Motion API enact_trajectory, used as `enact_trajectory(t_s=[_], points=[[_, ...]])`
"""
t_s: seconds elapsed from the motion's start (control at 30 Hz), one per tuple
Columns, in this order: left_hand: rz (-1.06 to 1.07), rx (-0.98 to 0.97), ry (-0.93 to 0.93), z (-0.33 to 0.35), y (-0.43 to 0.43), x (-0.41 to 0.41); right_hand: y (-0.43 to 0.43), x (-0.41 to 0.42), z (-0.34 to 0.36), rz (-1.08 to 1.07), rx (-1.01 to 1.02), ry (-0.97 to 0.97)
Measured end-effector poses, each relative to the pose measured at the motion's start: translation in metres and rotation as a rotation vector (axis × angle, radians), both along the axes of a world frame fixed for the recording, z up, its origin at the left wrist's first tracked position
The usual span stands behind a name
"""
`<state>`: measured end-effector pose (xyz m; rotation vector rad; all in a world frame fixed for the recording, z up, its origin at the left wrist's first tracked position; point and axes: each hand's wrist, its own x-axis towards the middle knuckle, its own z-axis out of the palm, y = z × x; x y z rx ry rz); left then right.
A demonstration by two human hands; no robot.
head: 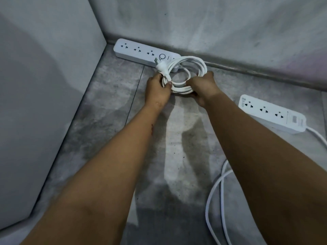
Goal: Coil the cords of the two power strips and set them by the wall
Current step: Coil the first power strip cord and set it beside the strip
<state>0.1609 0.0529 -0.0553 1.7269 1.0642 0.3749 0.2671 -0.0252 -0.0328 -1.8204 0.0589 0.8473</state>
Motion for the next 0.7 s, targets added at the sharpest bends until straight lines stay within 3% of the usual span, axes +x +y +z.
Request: enact_trajectory(t_s=[0.17,0.3,0.5,0.7], points=[[0.034,0.086,0.015,0.002,0.004,0.013,0.015,0.007,0.002,0.025,-0.132,-0.105],[-0.008,0.187,0.044,0.000,0.008,0.020,0.007,0.002,0.014,0.130,-0.364,-0.377],[-0.090,0.406,0.113,0.003,0.012,0.024,-0.001,-0.006,0.001,0.271,-0.581,-0.623],[-0.057,0.625,0.126,0.005,0.007,0.024,-0.011,-0.018,-0.013,0.413,-0.593,-0.920]])
